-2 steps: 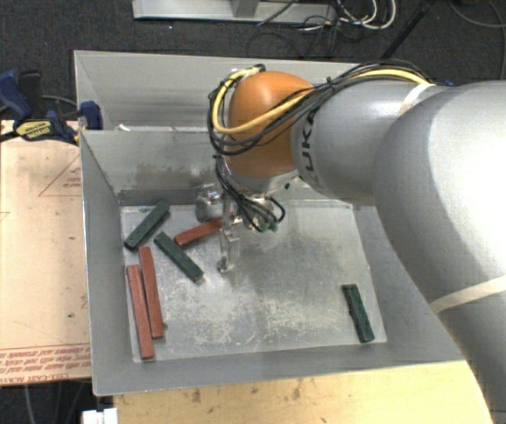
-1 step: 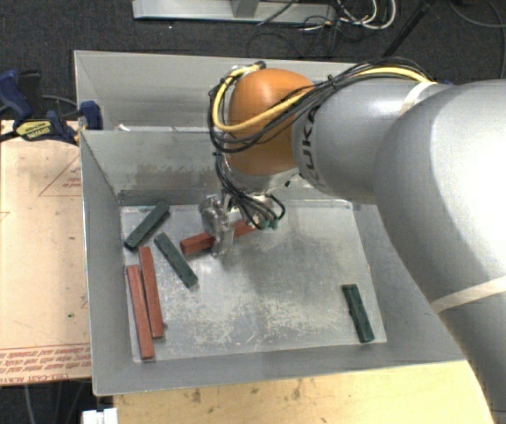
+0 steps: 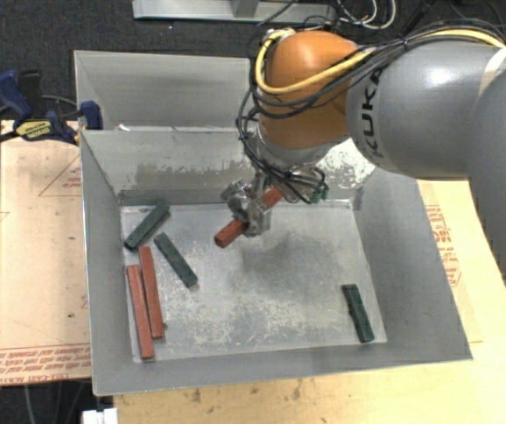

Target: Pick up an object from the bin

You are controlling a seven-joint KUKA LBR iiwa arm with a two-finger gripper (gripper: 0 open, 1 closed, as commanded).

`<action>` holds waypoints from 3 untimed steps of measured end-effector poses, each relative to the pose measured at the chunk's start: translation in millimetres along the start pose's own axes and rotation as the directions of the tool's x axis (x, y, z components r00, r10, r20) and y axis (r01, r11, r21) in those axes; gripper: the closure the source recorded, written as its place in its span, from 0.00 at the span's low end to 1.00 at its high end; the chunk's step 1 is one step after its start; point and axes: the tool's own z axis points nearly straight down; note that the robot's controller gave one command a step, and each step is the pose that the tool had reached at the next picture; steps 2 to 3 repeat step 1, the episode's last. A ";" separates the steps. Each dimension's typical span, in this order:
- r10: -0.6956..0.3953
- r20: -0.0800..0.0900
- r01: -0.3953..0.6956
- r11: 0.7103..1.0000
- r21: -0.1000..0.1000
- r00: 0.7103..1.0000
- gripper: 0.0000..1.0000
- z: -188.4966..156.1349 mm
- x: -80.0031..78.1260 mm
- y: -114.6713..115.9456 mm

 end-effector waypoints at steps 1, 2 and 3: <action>0.006 0.004 -0.006 1.000 0.002 1.000 1.00 -69.0 -0.7 -13.2; 0.006 0.004 -0.006 1.000 0.002 1.000 1.00 -69.0 -0.7 -13.2; 0.006 0.004 -0.006 1.000 0.002 1.000 1.00 -69.0 -0.7 -13.2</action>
Offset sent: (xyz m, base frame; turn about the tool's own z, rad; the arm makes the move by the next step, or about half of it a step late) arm 0.0050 -0.0108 0.0641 0.0021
